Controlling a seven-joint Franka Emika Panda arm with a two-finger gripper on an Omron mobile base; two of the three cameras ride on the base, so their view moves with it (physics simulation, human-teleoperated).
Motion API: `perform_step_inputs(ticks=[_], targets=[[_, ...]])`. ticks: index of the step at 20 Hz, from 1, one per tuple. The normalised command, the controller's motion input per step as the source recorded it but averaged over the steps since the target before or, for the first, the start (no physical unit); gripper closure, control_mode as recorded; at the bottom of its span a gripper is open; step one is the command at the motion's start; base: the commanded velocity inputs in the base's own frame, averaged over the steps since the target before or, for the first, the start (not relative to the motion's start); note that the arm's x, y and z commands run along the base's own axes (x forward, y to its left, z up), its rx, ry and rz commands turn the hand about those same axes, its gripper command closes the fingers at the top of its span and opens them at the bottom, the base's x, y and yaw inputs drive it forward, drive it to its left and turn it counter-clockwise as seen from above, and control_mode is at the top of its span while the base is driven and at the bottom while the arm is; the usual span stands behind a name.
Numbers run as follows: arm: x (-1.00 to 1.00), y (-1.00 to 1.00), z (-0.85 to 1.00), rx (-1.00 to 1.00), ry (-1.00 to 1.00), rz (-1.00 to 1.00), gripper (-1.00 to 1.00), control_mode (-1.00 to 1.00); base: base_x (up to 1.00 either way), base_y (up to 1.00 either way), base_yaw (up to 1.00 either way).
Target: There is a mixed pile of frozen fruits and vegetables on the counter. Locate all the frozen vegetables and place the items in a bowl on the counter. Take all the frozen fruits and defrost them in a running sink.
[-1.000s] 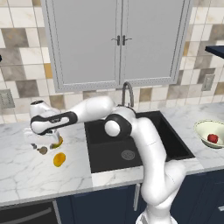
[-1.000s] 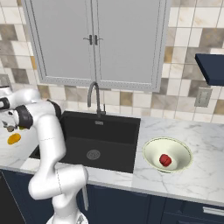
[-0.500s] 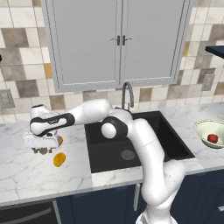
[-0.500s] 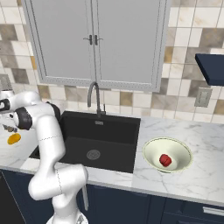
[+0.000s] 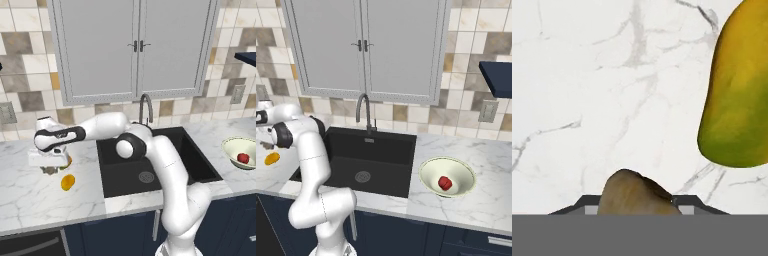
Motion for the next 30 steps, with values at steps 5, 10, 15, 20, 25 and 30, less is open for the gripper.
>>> perform_step_inputs(ticks=[5,10,15,20,25,30], targets=[[-0.23,-0.37,0.19,0.0,-0.01,0.0,1.0,-1.0,0.0,0.0,0.0],[-0.26,-0.37,0.19,0.01,-0.07,0.0,1.0,-1.0,0.0,0.0,0.0],[-0.22,-0.31,0.33,0.01,-0.09,0.0,1.0,-1.0,0.0,0.0,0.0],[-0.12,-0.32,0.19,0.03,-0.02,0.01,1.0,-1.0,0.0,0.0,0.0],[-0.1,-0.41,0.07,0.04,0.01,0.02,1.0,-1.0,0.0,0.0,0.0],[-0.21,-0.45,0.18,0.0,0.0,0.0,1.0,-1.0,0.0,0.0,0.0]])
